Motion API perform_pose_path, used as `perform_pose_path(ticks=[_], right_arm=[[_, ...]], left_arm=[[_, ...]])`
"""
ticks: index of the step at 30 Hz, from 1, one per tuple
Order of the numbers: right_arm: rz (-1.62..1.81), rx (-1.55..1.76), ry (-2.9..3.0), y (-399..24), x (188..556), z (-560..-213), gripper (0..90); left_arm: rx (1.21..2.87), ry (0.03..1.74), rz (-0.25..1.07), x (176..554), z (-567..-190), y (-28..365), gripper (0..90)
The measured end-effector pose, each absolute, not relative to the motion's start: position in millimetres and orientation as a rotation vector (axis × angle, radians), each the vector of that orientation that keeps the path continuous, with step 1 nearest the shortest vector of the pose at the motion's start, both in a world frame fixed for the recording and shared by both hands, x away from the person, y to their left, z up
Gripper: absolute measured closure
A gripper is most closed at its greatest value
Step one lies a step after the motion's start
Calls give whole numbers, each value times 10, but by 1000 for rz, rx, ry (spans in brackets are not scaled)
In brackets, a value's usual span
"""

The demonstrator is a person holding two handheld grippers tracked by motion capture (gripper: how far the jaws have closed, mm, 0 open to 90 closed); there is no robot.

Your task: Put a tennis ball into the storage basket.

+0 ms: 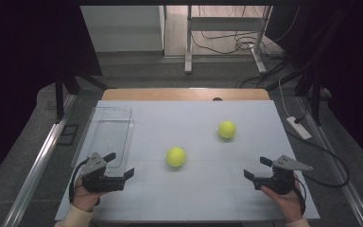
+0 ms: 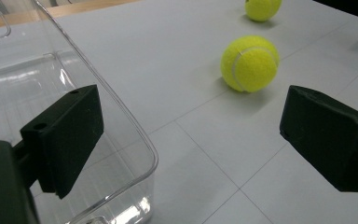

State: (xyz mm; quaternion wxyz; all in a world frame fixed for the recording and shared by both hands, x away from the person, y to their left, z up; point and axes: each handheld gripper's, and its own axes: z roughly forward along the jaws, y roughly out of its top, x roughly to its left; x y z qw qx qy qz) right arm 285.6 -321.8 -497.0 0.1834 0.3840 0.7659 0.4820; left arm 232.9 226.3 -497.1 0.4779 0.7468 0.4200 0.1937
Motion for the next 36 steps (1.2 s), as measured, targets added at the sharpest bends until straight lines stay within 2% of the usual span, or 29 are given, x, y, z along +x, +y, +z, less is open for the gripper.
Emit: perform_pose_path(ticks=[36], right_arm=[[1343, 1066, 2161, -3154, 2863, -4948, 118]], left_arm=[[1832, 1022, 486, 2332, -4975, 2259, 70]])
